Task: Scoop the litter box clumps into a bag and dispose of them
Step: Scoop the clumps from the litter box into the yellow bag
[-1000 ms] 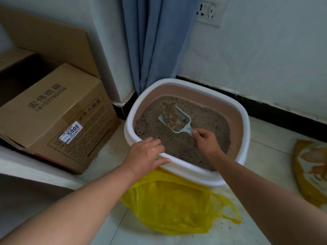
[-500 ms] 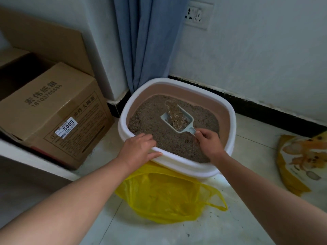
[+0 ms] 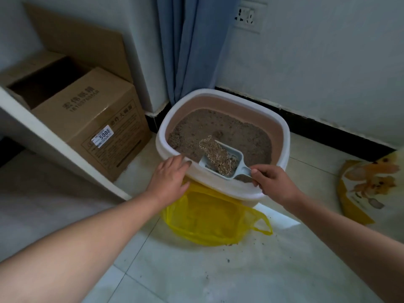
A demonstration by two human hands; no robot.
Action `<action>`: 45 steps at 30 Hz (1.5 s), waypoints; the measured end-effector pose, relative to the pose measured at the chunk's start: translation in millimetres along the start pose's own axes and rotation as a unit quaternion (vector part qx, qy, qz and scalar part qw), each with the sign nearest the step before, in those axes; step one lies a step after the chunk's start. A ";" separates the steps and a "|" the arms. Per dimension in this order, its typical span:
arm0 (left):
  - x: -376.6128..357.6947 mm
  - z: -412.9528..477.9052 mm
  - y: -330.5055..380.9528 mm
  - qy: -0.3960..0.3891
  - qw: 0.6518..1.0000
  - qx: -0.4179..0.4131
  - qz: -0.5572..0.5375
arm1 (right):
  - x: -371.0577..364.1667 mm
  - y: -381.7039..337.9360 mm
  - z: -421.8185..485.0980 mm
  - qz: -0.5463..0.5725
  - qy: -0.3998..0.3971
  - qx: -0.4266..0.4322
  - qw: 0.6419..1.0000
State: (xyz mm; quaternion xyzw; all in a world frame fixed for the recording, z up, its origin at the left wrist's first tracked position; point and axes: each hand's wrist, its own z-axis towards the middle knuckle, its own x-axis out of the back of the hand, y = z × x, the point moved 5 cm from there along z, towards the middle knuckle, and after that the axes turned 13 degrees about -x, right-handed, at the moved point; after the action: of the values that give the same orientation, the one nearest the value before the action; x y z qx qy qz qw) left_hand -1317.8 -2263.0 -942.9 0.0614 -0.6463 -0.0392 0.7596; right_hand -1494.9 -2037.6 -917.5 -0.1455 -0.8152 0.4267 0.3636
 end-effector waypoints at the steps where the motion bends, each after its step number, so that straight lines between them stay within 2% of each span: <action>1: 3.2 -7.7 -1.7 -0.008 1.000 0.014 0.008 | -3.5 1.9 -6.1 -0.010 -0.014 0.006 1.000; 4: 6.0 -28.6 -15.3 -0.079 0.992 0.094 0.015 | -13.6 7.9 -21.6 -0.067 -0.055 0.029 0.996; 8: -3.0 -59.0 -25.4 -0.142 0.953 0.255 -0.081 | -25.6 15.4 -37.1 -0.115 -0.078 0.044 0.989; 14: 0.1 -58.9 -22.8 -0.104 0.923 0.338 -0.154 | -40.7 39.2 -45.4 -0.175 -0.062 0.018 0.982; 20: -2.2 -51.4 -14.7 -0.084 0.931 0.317 -0.162 | -45.0 46.5 -48.7 -0.194 -0.040 -0.001 0.980; 27: -5.4 -43.3 -6.4 -0.087 0.943 0.297 -0.122 | -48.6 45.7 -60.5 -0.242 0.006 0.018 0.970; 36: -4.9 -38.7 -7.5 -0.071 0.951 0.287 -0.092 | -50.4 49.4 -62.7 -0.228 0.040 0.053 0.971; 42: -4.3 -37.9 -3.8 -0.070 0.959 0.264 -0.079 | -52.6 45.8 -60.7 -0.204 0.015 0.082 0.975; 45: -1.5 -37.8 -1.9 -0.066 0.964 0.250 -0.065 | -53.8 46.1 -56.9 -0.169 -0.011 0.050 0.984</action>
State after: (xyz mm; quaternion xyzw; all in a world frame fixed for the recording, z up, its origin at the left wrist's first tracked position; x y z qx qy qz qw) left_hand -1280.8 -2263.1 -950.6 0.2882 -0.6788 0.0701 0.6718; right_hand -1420.2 -2006.1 -958.6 0.0174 -0.8098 0.4007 0.4283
